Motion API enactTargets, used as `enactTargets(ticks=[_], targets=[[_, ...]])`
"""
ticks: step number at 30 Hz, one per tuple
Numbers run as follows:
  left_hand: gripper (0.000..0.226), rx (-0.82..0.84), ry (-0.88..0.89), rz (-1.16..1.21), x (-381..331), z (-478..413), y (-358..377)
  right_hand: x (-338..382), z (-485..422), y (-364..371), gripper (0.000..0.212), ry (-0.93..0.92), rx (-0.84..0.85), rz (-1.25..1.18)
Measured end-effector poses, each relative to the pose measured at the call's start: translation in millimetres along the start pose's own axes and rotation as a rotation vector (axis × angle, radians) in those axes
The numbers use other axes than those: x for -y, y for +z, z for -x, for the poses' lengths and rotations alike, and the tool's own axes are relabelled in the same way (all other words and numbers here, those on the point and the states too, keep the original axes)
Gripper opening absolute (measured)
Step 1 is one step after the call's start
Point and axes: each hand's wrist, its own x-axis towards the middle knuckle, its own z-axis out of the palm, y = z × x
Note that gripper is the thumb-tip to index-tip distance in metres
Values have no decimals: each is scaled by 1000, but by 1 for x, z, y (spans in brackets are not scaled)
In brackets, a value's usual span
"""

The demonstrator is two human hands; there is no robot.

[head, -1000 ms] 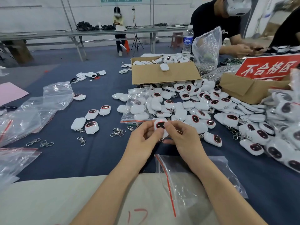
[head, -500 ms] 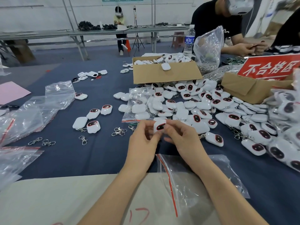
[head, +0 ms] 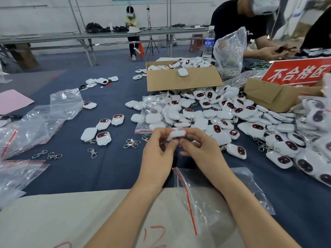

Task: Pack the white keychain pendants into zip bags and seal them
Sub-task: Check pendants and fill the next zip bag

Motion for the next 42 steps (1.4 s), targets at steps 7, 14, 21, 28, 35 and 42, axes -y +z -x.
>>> enactTargets(ticks=[7, 14, 21, 28, 35, 42], targets=[[20, 72, -170, -46, -25, 7, -45, 11, 8, -2, 19, -48, 114, 382], [14, 398, -404, -112, -45, 52, -72, 19, 11, 3, 65, -97, 117, 742], [11, 461, -292, -271, -58, 47, -35, 26, 5, 5, 60, -74, -122, 677], [36, 500, -509, 130, -74, 37, -14, 29, -1, -1, 58, -22, -193, 695], [32, 528, -474, 16, -71, 40, -2, 31, -2, -3, 58, 40, -243, 610], [33, 256, -157, -244, -51, 28, -18, 32, -2, -20, 58, 250, -17, 673]])
